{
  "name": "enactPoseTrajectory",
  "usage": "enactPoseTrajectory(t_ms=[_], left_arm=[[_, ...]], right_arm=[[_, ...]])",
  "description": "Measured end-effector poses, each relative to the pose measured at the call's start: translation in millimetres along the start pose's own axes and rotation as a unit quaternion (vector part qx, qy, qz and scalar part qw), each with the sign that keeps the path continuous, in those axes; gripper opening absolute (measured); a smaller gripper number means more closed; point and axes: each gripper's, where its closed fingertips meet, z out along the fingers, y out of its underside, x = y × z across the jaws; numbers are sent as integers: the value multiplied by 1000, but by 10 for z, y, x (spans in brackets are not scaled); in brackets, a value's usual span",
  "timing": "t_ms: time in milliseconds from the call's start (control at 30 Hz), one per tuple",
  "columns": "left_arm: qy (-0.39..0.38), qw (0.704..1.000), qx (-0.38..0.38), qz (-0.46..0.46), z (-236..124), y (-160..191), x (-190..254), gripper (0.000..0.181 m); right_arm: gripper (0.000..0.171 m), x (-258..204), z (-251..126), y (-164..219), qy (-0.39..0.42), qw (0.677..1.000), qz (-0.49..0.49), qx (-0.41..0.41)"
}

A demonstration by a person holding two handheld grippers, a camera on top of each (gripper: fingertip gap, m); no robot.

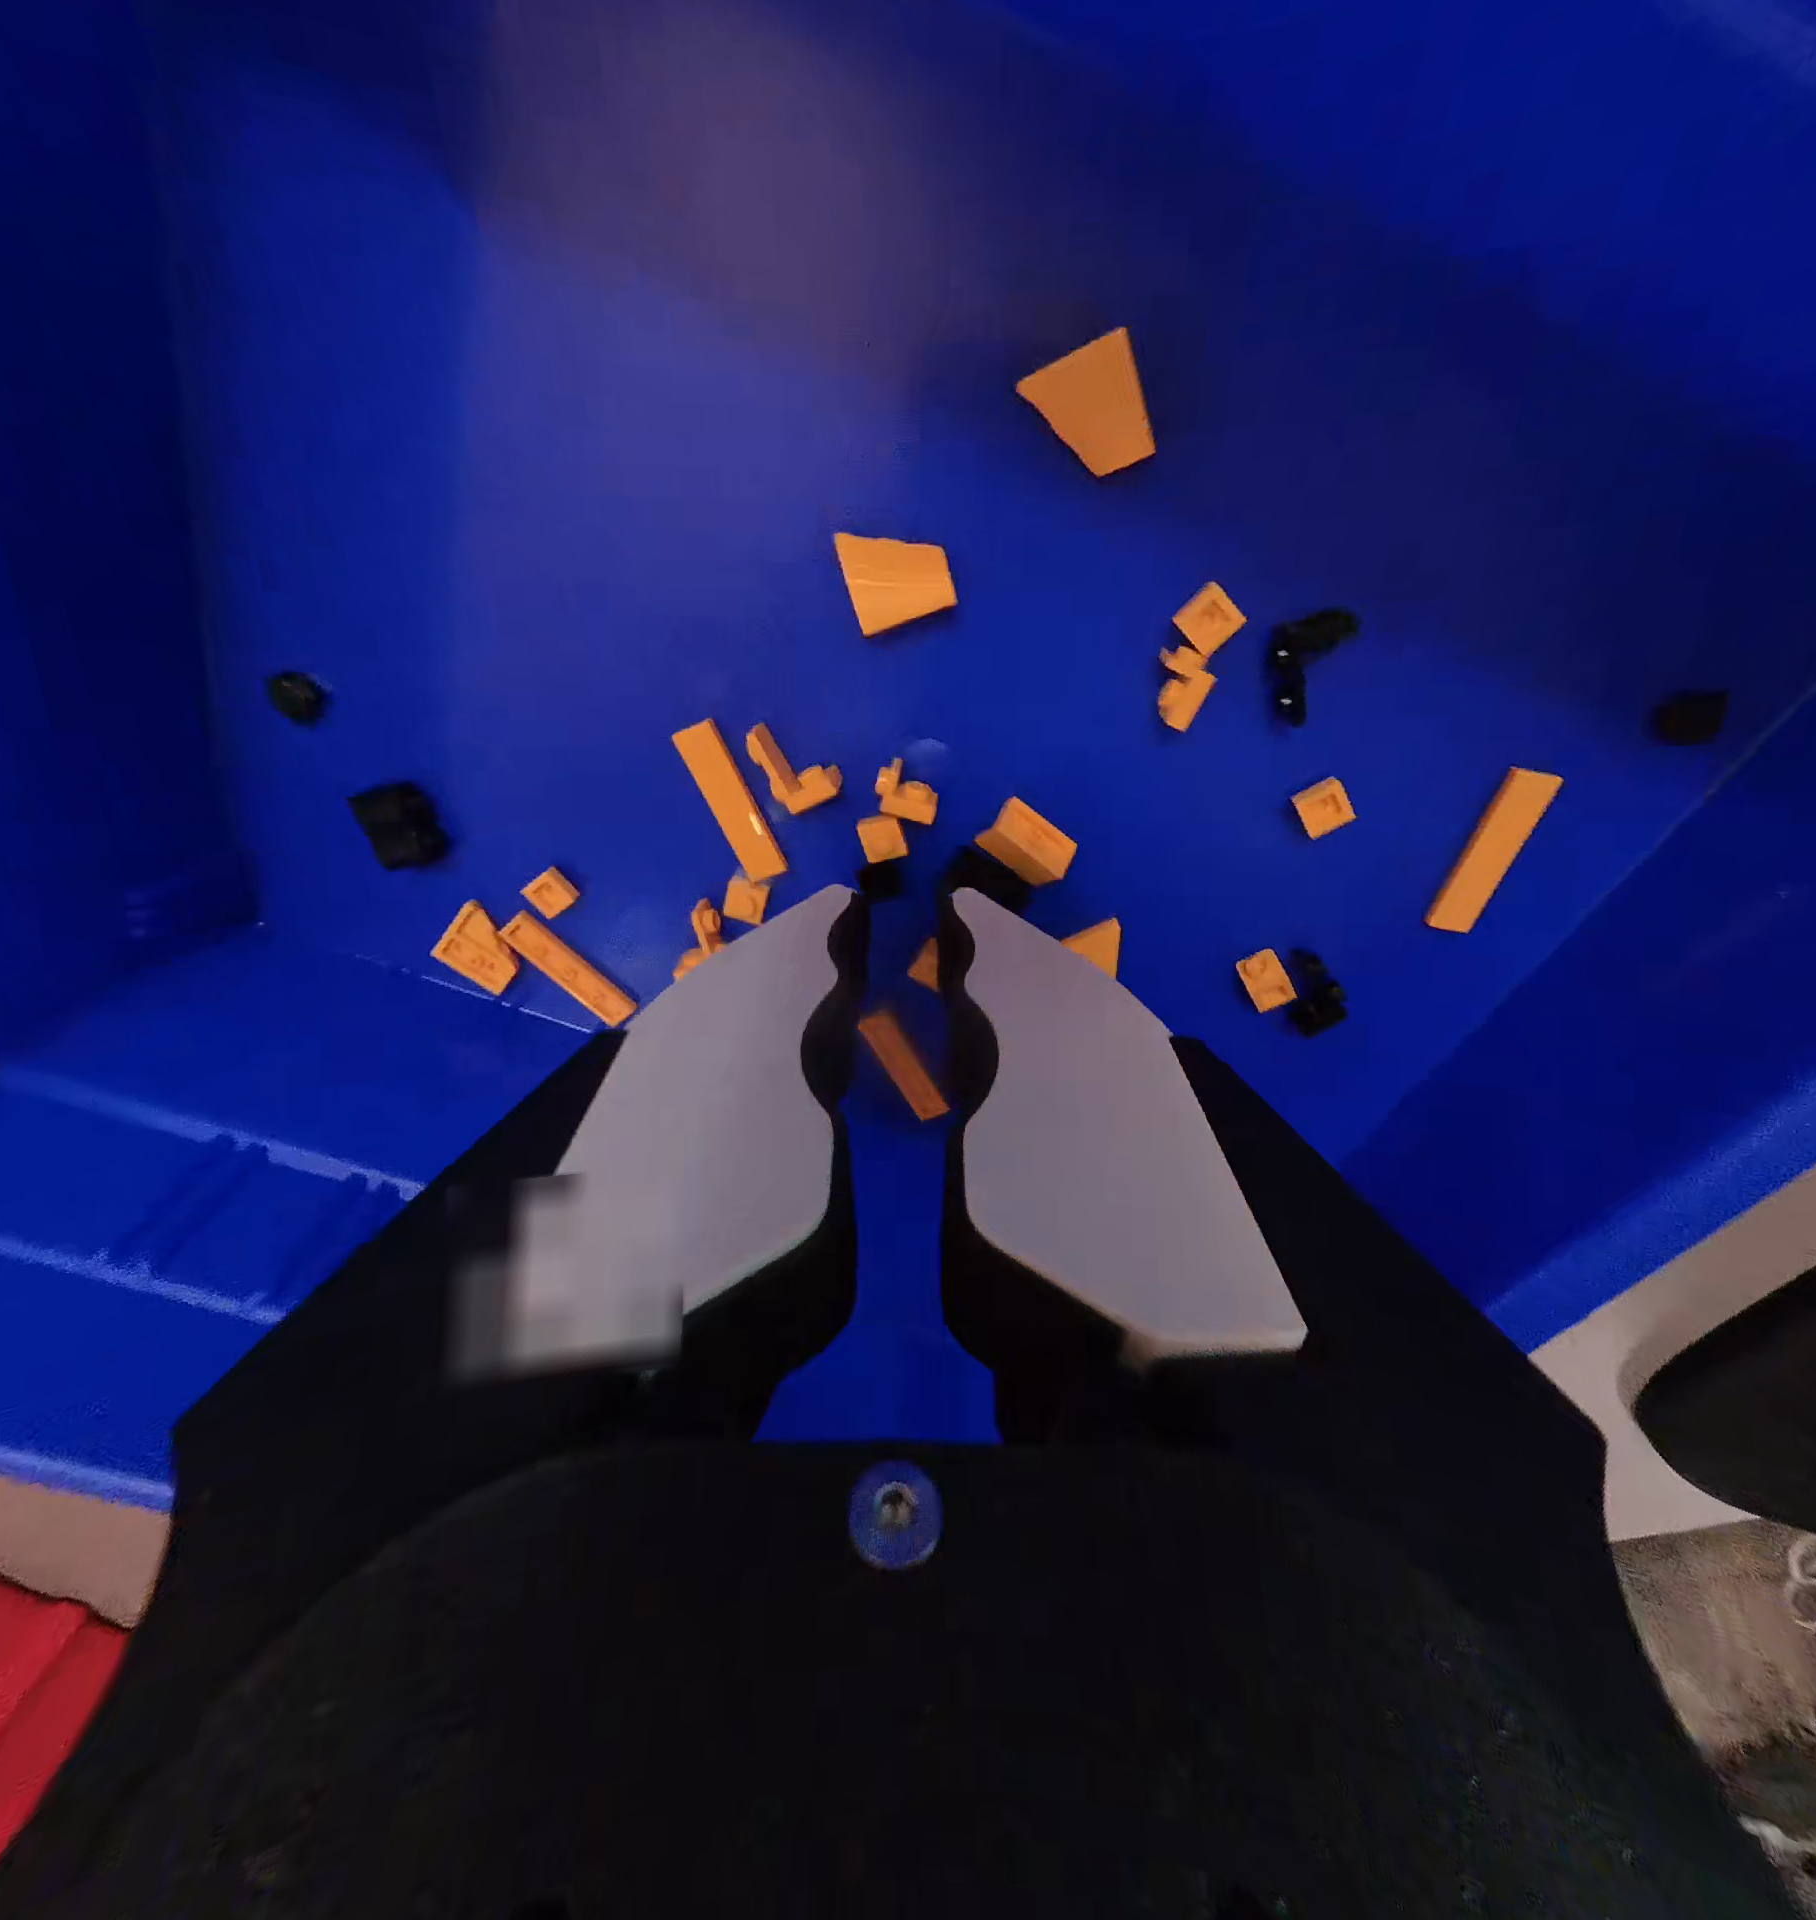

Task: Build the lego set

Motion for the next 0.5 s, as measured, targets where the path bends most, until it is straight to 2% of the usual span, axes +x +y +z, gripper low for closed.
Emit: enactPoseTrajectory(t_ms=[500], left_arm=[[51,998,-29,-32,197,-37,-42,15]], right_arm=[[15,32,13,31,-1,1000,7,-6]])
